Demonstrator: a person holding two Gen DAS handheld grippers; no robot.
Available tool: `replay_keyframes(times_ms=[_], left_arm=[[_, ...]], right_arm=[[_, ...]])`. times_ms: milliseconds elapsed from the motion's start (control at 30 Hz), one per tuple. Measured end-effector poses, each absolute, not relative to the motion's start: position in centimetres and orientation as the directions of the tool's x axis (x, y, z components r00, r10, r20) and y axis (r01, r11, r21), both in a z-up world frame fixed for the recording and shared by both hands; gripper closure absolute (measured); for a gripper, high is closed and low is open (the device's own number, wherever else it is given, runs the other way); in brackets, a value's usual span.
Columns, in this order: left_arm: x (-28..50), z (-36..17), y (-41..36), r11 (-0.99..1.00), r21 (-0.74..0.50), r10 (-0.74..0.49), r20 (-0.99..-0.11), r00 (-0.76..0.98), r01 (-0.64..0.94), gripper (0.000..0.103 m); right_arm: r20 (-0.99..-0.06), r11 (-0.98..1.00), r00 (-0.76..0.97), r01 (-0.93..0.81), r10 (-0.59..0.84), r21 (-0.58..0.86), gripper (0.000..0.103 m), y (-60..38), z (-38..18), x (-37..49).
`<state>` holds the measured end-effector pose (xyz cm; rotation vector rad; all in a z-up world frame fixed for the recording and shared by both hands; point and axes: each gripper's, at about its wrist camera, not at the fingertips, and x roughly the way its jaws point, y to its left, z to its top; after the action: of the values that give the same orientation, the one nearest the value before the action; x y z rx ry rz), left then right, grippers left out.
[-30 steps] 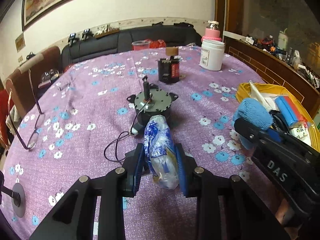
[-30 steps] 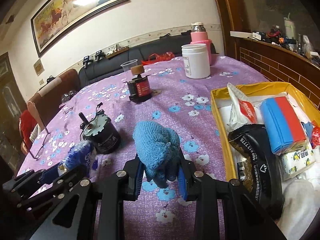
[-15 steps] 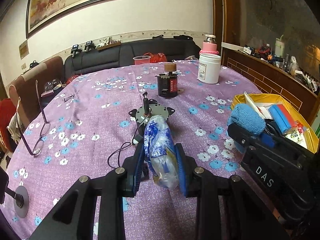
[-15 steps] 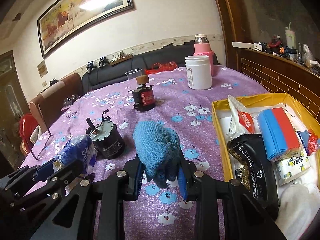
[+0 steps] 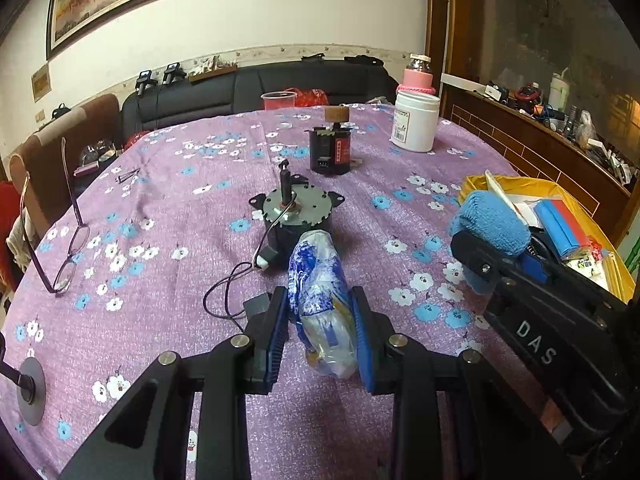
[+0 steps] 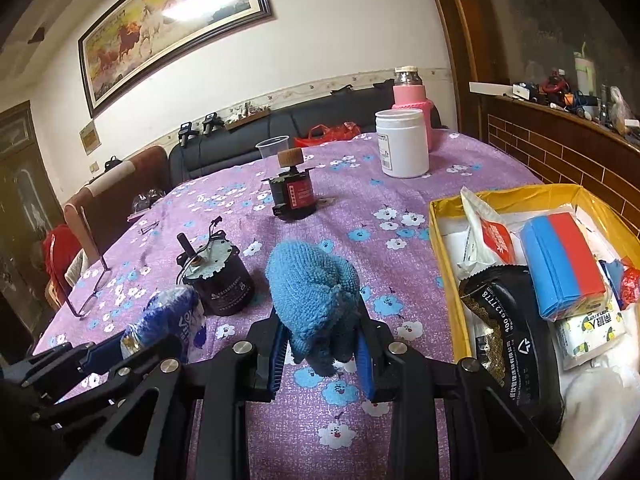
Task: Organize soft objects
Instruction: 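Lift blue knit cloth with right gripper while left gripper lifts Vinda bag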
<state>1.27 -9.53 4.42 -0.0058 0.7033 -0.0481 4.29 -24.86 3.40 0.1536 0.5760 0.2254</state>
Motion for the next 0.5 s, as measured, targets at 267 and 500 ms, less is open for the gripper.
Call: replay_keyframes(times_ms=[267, 500], left_arm=[[1.35, 4.39, -9.63, 0.999, -0.018, -0.043, -0.646, 0.762, 0.041, 0.074], [1.56, 4.36, -9.57, 1.000, -0.004, -0.021, -0.642, 0.766, 0.025, 0.074]], right_arm=[[-0.525, 0.958, 0.805, -0.191, 0.277, 0.213, 0.072, -24.41, 3.31, 4.31], [-0.520, 0.954, 0.803, -0.200, 0.291, 0.225, 0.071, -24.55, 3.45, 4.05]])
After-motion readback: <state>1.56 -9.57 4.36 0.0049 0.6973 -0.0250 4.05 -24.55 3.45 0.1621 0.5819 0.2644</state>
